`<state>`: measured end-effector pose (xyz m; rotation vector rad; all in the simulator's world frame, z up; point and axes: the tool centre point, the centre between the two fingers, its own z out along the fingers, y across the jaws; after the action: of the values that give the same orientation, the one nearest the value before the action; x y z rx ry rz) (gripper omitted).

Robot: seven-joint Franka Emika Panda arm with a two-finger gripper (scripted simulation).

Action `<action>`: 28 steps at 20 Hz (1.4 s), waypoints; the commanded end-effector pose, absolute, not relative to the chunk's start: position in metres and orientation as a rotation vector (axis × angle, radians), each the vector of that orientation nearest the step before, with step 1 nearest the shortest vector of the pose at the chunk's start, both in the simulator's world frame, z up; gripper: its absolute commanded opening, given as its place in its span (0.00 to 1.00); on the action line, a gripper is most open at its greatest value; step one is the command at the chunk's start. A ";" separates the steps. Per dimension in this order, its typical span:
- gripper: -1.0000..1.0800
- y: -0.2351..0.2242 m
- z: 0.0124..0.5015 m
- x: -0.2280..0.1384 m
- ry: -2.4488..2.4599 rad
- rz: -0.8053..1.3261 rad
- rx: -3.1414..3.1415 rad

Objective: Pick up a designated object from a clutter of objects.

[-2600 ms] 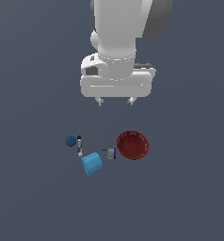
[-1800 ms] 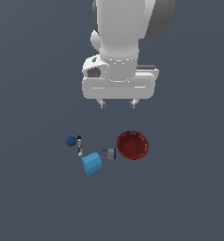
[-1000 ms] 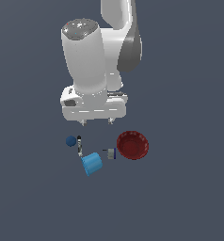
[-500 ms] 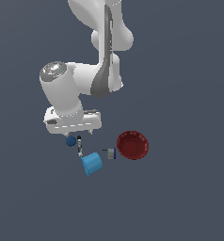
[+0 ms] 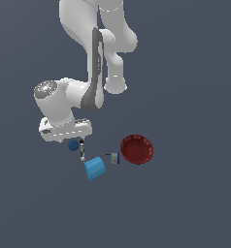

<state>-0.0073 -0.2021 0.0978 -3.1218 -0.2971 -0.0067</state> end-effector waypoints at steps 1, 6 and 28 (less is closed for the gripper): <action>0.96 -0.211 0.089 -0.012 -0.313 -0.004 -3.123; 0.96 -0.218 0.081 -0.016 -0.324 0.000 -3.125; 0.00 -0.218 0.031 -0.017 -0.324 0.000 -3.125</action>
<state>-0.0172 -0.2186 0.0317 -3.1248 -0.3234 0.0006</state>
